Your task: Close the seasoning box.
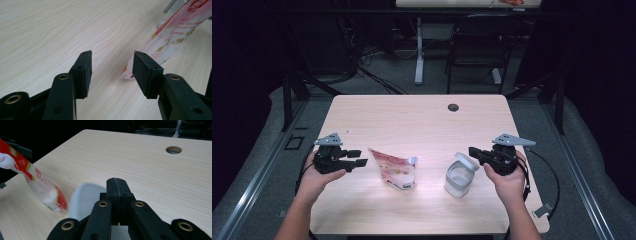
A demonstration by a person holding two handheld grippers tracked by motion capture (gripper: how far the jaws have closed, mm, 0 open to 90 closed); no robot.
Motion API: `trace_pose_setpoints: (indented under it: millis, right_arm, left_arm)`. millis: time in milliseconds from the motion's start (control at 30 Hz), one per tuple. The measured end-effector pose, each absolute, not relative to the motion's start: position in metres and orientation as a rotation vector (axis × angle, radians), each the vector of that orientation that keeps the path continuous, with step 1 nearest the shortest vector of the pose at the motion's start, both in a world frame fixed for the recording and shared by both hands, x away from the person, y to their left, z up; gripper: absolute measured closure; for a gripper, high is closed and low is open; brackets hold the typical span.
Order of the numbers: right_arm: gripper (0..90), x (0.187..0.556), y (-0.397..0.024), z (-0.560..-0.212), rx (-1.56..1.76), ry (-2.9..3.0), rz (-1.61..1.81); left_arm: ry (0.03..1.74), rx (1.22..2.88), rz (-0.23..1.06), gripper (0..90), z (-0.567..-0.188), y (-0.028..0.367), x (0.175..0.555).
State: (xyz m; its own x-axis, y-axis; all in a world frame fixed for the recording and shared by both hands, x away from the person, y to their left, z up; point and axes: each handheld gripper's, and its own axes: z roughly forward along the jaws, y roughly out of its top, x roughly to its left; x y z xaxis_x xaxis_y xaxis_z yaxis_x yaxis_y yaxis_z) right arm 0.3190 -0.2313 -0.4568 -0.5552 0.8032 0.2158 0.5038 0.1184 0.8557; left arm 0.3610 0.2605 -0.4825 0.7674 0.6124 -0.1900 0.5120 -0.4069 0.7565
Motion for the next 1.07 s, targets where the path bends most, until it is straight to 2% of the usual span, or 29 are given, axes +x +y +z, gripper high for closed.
trace_pose_setpoints:
  millis: [467,833,1000,1067]
  right_arm:
    - [90.0,0.301,-0.247,-0.473,1.309,2.028,1.369]
    - [90.0,0.290,-0.272,-0.505,1.411,1.943,1.277]
    - [85.1,0.292,-0.279,-0.516,1.454,1.933,1.204]
    - [78.5,0.292,-0.280,-0.520,1.467,1.921,1.194]
  left_arm:
    - [0.871,2.065,0.168,50.5,-0.485,0.265,0.362]
    - [0.915,2.052,0.190,50.4,-0.488,0.269,0.363]
    - [0.923,2.060,0.218,50.4,-0.489,0.270,0.365]
    - [0.929,2.057,0.224,50.3,-0.489,0.270,0.365]
